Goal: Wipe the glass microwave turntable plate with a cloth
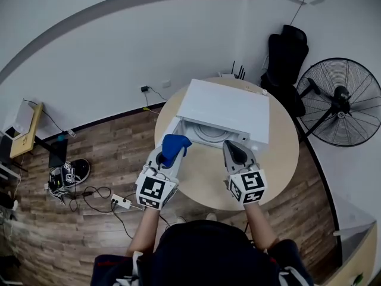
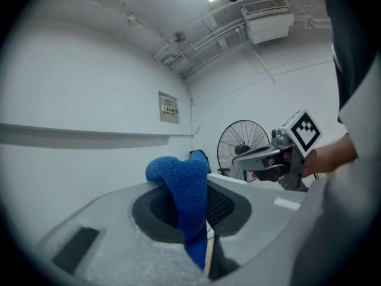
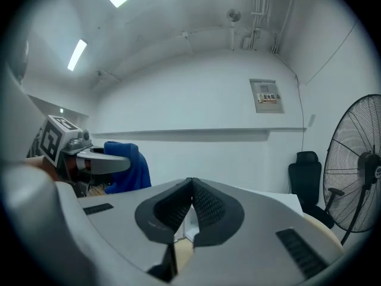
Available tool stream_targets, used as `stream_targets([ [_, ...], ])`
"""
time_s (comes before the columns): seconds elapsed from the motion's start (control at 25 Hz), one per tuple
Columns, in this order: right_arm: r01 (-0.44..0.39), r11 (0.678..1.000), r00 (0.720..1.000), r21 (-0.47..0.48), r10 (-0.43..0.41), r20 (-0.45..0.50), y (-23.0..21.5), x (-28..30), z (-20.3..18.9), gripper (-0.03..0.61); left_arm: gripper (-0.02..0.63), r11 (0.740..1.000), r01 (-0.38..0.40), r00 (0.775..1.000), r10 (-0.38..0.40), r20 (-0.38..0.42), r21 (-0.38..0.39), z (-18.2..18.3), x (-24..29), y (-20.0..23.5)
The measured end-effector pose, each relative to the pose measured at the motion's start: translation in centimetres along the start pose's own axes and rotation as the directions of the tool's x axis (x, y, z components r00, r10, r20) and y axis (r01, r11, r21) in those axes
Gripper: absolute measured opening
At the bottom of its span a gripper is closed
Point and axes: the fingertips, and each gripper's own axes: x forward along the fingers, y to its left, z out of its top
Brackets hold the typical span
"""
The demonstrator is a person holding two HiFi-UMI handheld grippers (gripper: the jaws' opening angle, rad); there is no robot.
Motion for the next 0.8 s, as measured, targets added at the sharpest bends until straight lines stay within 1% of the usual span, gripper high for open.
stream_targets([
  [0.24, -0.013, 1.000, 1.000, -0.020, 0.013, 0.004, 0.6, 0.1, 0.4, 0.011, 0.054, 1.000, -0.003, 1.000, 0.003, 0.019, 0.010, 0.9, -0.4, -0.1],
  [0.8, -0.034, 0.999, 0.999, -0.020, 0.034, 0.010, 1.3, 0.4, 0.7, 0.011, 0.054, 1.000, -0.011, 1.000, 0.011, 0.015, 0.010, 1.2, -0.7, -0.4],
])
